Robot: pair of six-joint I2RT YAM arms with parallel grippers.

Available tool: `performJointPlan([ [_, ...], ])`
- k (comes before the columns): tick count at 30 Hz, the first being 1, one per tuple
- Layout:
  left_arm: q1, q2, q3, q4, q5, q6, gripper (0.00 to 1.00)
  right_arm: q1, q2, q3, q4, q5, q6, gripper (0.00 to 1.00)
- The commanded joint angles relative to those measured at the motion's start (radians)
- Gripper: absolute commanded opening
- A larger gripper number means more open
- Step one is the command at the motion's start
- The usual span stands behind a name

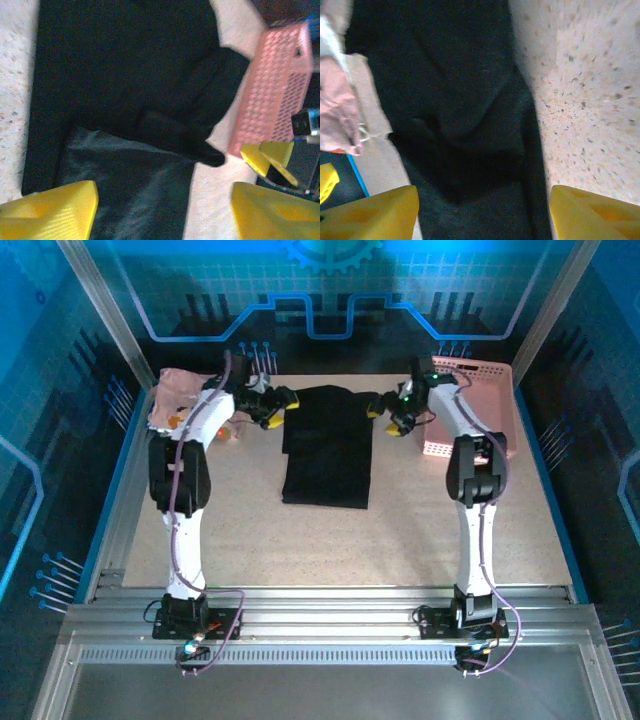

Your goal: Fold and stack the t-shirts

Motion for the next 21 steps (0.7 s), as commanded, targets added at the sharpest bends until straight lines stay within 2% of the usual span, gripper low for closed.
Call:
performJointPlan([
  [1, 0.049, -0.264, -0.056, -0.011, 0.015, -0.011, 0.93, 0.015, -0.304, -0.115, -0.055, -0.026, -0.08, 0.72],
  [4, 0.058, -0.442, -0.256, -0.039, 0.004, 0.065, 0.94, 0.043, -0.52, -0.407, -0.009, -0.031, -0.095, 0.74],
  [7, 0.058, -0.602, -0.55, 0.003, 0.051, 0.074, 0.94, 0.081, -0.704, -0.732, 0.128, -0.056, -0.03, 0.74],
  [10, 0.053, -0.687, -0.81, 0.098, 0.125, 0.027, 0.85, 0.147, -0.799, -0.991, 0.298, -0.069, 0.041, 0.74],
  [12, 0.042, -0.714, -0.941, 0.181, 0.151, -0.02, 0.8, 0.183, -0.783, -1.078, 0.389, -0.09, 0.077, 0.73],
  [15, 0.026, -0.706, -1.057, 0.294, 0.157, -0.076, 0.79, 0.227, -0.721, -1.121, 0.447, -0.063, 0.084, 0.71],
  [21, -0.009, -0.602, -1.101, 0.422, 0.159, -0.139, 0.78, 0.275, -0.58, -1.107, 0.476, -0.044, 0.101, 0.68],
])
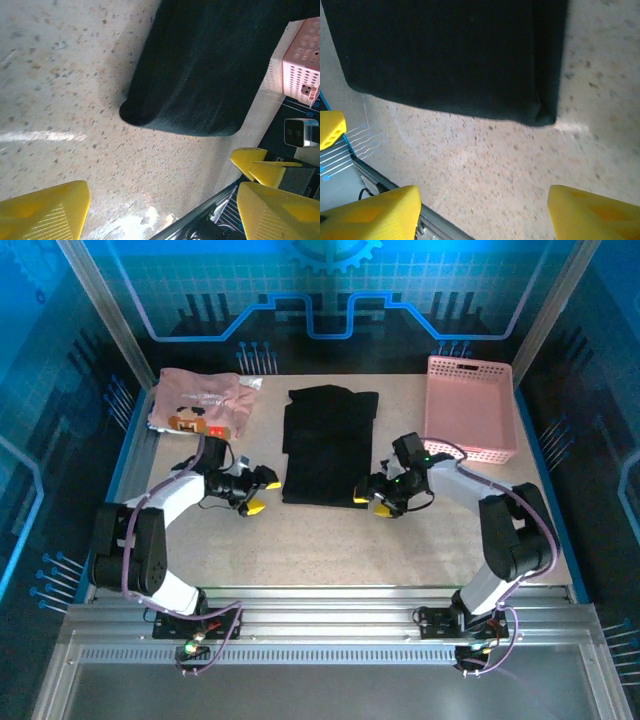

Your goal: Fold and stack the t-shirts

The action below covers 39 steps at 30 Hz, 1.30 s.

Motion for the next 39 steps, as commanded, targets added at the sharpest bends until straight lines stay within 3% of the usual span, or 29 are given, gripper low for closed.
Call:
performJointPlan([
  [1, -0.02, 0.05, -0.001, 0.167, 0.048, -0.067, 0.77, 0.036, 0.076, 0.042, 0.059, 0.015, 0.021, 0.68],
  [9, -0.083, 0.238, 0.057, 0.23, 0.042, -0.099, 0.7, 0.055, 0.218, 0.129, 0.046, 0.1, 0.057, 0.6],
  [12, -0.111, 0.316, 0.102, 0.253, 0.039, -0.113, 0.63, 0.055, 0.259, 0.181, 0.004, 0.158, 0.077, 0.47],
  [14, -0.127, 0.348, 0.136, 0.242, 0.03, -0.106, 0.52, 0.057, 0.275, 0.21, -0.019, 0.181, 0.087, 0.34],
  [19, -0.137, 0.335, 0.178, 0.149, -0.032, -0.041, 0.11, 0.065, 0.255, 0.224, -0.045, 0.196, 0.086, 0.02],
  [21, -0.138, 0.271, 0.155, 0.115, -0.049, -0.031, 0.0, 0.074, 0.21, 0.198, -0.063, 0.192, 0.081, 0.0],
  [29, -0.177, -0.155, -0.099, -0.088, -0.143, 0.007, 0.0, 0.205, -0.154, -0.064, -0.164, 0.218, 0.16, 0.0],
  [34, -0.291, -0.468, -0.255, -0.188, -0.158, -0.113, 0.0, 0.391, -0.45, -0.214, -0.216, 0.272, 0.369, 0.0],
  [39, -0.335, -0.741, -0.247, -0.332, -0.178, -0.24, 0.0, 0.503, -0.584, -0.178, -0.299, 0.323, 0.457, 0.0],
])
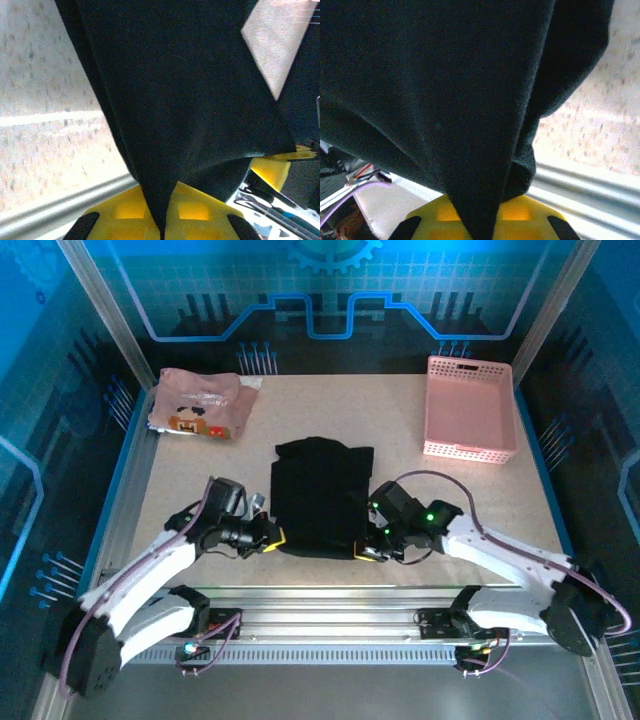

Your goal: Fold and stack the t-shirts

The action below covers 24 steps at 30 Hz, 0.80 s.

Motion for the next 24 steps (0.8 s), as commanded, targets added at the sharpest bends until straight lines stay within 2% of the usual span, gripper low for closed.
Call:
performJointPlan([
  [1, -0.004, -0.136, 0.051, -0.154, -0.05, -0.106, 0.0, 0.032, -0.051, 0.06, -0.129, 0.086, 0.087, 0.0],
  [3, -0.003, -0.11, 0.1, -0.15, -0.036, -0.109, 0.0, 0.002, -0.032, 0.149, -0.181, 0.096, 0.038, 0.0],
  [6, 0.017, 0.022, 0.205, -0.107, -0.014, -0.076, 0.0, -0.088, 0.033, 0.256, -0.213, 0.061, -0.069, 0.0],
  [11, 0.177, 0.298, 0.352, -0.024, 0.062, -0.003, 0.0, -0.286, 0.226, 0.387, -0.192, -0.049, -0.252, 0.0],
  [16, 0.267, 0.555, 0.525, 0.01, 0.128, 0.079, 0.0, -0.387, 0.468, 0.557, -0.212, -0.079, -0.391, 0.0],
  [21, 0.313, 0.801, 0.666, 0.012, 0.146, 0.145, 0.0, -0.465, 0.703, 0.718, -0.235, -0.089, -0.465, 0.0],
  [24, 0.326, 0.95, 0.752, 0.026, 0.146, 0.16, 0.01, -0.495, 0.847, 0.817, -0.252, -0.091, -0.482, 0.05],
])
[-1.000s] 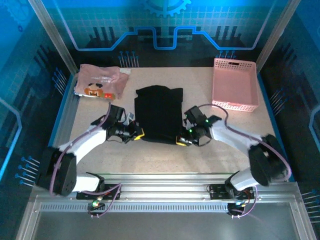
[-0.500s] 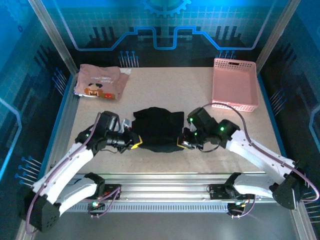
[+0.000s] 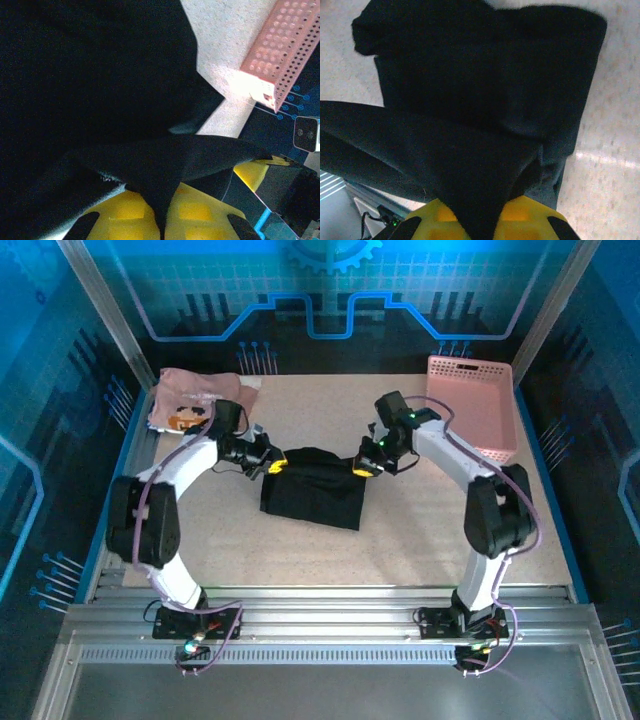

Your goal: Fold and stack the t-shirts

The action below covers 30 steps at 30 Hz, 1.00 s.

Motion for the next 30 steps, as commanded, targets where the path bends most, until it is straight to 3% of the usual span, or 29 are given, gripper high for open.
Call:
performJointPlan([
  [1, 0.042, 0.166, 0.127, -0.006, 0.009, 0.061, 0.09, -0.056, 0.156, 0.124, -0.091, 0.014, -0.069, 0.07],
  [2, 0.043, 0.201, 0.17, 0.002, 0.012, 0.056, 0.17, -0.066, 0.186, 0.153, -0.085, 0.022, -0.064, 0.12],
  [5, 0.051, 0.259, 0.308, 0.012, 0.013, 0.02, 0.49, -0.106, 0.251, 0.301, -0.084, 0.017, -0.055, 0.43],
  [7, 0.06, 0.237, 0.391, 0.018, -0.002, 0.0, 0.6, -0.122, 0.254, 0.409, -0.123, 0.036, -0.071, 0.57],
  [10, 0.096, 0.132, 0.463, -0.02, -0.075, 0.016, 0.69, -0.13, 0.19, 0.529, -0.195, 0.073, -0.144, 0.68],
  [14, 0.135, -0.07, 0.43, -0.151, -0.165, 0.191, 0.97, -0.113, -0.039, 0.414, -0.211, 0.098, -0.246, 0.83],
  [16, 0.135, -0.166, 0.343, -0.185, -0.166, 0.315, 0.99, -0.087, -0.181, 0.261, -0.165, 0.085, -0.279, 1.0],
  [22, 0.135, -0.325, -0.059, -0.181, -0.166, 0.546, 0.99, 0.012, -0.537, -0.267, 0.07, 0.098, -0.2, 1.0],
  [26, 0.124, -0.308, -0.211, -0.04, -0.145, 0.524, 0.99, 0.056, -0.595, -0.454, 0.171, 0.084, -0.132, 1.0],
  [30, 0.064, -0.203, -0.205, 0.005, -0.185, 0.538, 0.99, 0.09, -0.586, -0.531, 0.238, 0.093, -0.089, 1.0],
])
